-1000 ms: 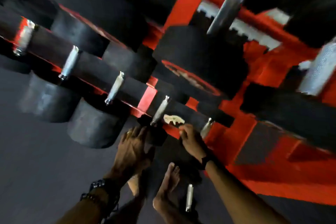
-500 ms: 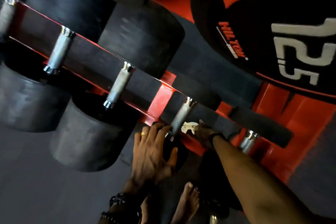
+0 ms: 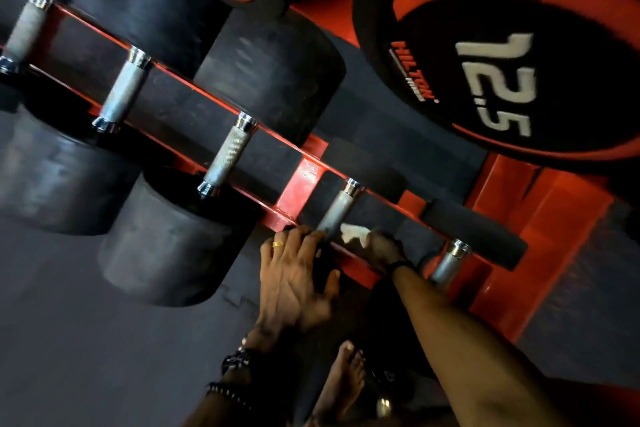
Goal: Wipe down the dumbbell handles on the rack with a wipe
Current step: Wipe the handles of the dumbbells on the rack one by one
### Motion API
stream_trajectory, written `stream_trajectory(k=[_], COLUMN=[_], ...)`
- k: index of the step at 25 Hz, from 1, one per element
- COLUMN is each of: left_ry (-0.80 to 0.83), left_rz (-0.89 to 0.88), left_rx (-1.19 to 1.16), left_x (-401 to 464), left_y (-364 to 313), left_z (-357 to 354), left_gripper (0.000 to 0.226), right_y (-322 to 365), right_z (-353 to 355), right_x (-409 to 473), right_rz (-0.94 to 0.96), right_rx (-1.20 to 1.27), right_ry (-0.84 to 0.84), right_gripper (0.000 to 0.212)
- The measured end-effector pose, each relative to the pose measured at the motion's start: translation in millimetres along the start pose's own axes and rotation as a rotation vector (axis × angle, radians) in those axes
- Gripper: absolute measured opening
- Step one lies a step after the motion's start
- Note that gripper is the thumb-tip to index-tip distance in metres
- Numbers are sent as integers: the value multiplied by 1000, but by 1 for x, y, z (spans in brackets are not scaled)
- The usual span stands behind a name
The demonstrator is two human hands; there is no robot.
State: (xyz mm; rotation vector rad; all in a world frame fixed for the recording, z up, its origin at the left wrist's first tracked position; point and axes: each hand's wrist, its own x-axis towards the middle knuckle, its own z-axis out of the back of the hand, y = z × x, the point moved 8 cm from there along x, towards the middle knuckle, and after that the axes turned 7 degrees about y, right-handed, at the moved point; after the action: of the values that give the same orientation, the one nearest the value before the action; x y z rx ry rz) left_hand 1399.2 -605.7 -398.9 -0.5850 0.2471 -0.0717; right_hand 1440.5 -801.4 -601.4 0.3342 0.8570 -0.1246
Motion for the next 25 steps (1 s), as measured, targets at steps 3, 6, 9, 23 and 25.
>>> stream_trajectory(k=[3,6,9,23,25], left_ry=[47,126,195,141,67], left_rz=[34,103,138,271,231], left_rx=[-34,-41,-28,-800,-891], left_x=[-19,-38,-56,-112,-108], left_y=[-14,-35,-70,-230,-256], left_z=[12,36,88,355,384], left_gripper=[62,67,70,24,20], right_y=[17,34,66,181,189], right_z=[48,84,121,321,348], right_x=[-65,-142,-218,-527,-550], right_rz=[48,6,43,319,373], right_rx=[118,487,595,1084,1119], right_ry=[-202,-270,-275,-183,-163], right_gripper=[33,12,38,18,16])
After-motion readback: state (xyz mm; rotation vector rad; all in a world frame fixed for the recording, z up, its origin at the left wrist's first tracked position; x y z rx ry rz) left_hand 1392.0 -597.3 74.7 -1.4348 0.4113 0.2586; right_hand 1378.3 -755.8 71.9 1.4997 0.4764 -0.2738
